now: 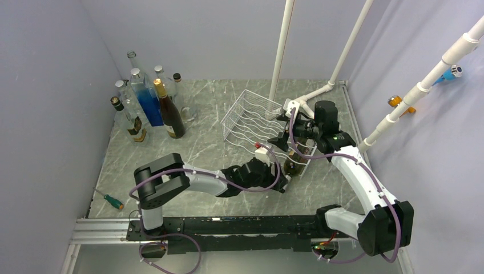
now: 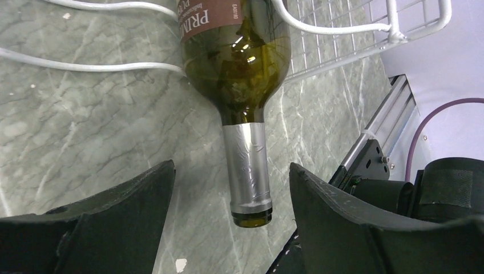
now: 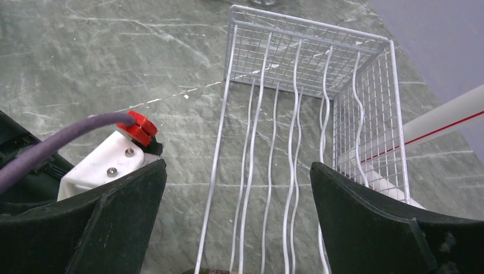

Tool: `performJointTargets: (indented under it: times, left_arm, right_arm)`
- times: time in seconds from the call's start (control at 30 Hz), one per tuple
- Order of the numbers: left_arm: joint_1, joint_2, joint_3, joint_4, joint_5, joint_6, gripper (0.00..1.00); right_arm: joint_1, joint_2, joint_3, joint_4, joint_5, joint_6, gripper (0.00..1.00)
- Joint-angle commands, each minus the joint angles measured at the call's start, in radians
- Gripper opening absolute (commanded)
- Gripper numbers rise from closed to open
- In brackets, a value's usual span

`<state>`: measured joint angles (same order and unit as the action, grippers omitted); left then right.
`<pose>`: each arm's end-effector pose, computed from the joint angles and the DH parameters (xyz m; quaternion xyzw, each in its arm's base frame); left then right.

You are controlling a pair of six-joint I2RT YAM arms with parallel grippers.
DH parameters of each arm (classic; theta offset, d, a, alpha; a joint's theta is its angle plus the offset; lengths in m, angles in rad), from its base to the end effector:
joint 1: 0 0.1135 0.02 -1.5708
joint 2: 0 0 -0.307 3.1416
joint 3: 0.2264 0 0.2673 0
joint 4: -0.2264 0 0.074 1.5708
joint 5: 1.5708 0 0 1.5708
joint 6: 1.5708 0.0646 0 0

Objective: Take the wine bottle off the wine rack
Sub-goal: Pick up the wine bottle from the wine rack.

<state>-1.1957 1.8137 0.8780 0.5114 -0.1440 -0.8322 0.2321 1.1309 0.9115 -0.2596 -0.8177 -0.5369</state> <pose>0.1634 -0.3896 0.1806 0.1131 0.8312 -0.4273 0.3372 0.2436 0.1060 0.3387 -0.4855 0.6495 0.2635 0.5225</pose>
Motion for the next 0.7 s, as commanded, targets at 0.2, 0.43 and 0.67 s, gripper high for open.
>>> performJointTargets:
  times: [0.2,0.43,0.67]
  left_arm:
    - [-0.005,0.095,0.113,0.037,0.103,0.006,0.76]
    - [0.012,0.138,0.138,0.06,0.133,0.016,0.7]
    - [0.026,0.195,0.185,0.061,0.176,0.009,0.63]
  right_arm:
    - [-0.007,-0.023,-0.006,0.044,0.013,0.019,1.0]
    - [-0.01,-0.025,-0.008,0.046,0.013,0.019,1.0]
    - [-0.013,-0.026,-0.01,0.047,0.014,0.02,1.0]
